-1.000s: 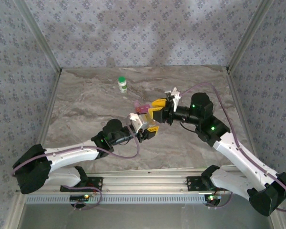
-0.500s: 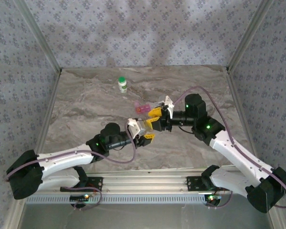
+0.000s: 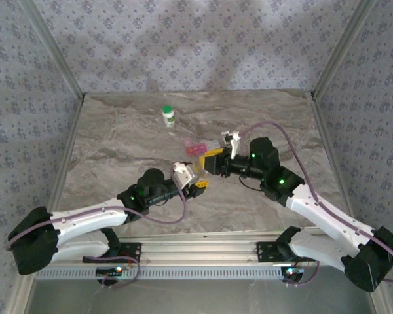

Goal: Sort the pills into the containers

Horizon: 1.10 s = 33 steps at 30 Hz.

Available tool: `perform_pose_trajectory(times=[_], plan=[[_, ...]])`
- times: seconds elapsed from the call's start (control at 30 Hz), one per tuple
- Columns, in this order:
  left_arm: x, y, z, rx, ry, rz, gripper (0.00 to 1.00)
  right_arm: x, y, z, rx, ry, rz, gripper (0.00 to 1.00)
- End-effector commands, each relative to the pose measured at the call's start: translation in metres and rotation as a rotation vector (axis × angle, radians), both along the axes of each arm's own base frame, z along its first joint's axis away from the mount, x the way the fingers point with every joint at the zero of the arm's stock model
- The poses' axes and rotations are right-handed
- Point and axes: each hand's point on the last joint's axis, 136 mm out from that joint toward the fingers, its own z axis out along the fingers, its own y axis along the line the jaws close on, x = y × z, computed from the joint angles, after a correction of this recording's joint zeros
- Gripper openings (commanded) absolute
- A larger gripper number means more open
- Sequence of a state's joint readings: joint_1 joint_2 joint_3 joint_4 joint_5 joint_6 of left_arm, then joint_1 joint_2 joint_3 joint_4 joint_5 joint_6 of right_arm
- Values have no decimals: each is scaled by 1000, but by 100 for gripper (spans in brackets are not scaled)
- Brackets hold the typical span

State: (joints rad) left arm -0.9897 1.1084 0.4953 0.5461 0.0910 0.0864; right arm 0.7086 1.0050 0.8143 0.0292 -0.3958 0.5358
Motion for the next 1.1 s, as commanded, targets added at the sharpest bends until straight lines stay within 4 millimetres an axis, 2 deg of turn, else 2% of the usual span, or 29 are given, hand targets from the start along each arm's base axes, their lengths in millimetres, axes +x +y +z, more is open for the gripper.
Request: perform_pose_trajectory(times=[0.0,0.17,0.23,0.37,0.6,0.83,1.0,1.07], plan=[[-1,-7,105,-245,-240,-2,0,7,-26,-67,-141,329,-223,0],[1,-20,81,-145,-256,5,0,13,-24,-48,-144,313,-273,0],[0,-24,77,-136,-256,2,0,17,-23,-47,-166,294,-294,0],[-2,-30,73,-104,-290,0,0,20,-17,-53,-173,324,-306,0],[-8,-48,52,53,-381,-34,0,23,-12,-60,-271,319,-269,0],[-10,-48,58,11,-390,-32,0,26,-9,-66,-275,327,-279,1],[-12,-48,62,-24,-393,-33,0,25,3,-58,-137,379,-266,13],[-10,-47,62,-29,-388,-21,0,26,3,-52,-93,384,-281,14]])
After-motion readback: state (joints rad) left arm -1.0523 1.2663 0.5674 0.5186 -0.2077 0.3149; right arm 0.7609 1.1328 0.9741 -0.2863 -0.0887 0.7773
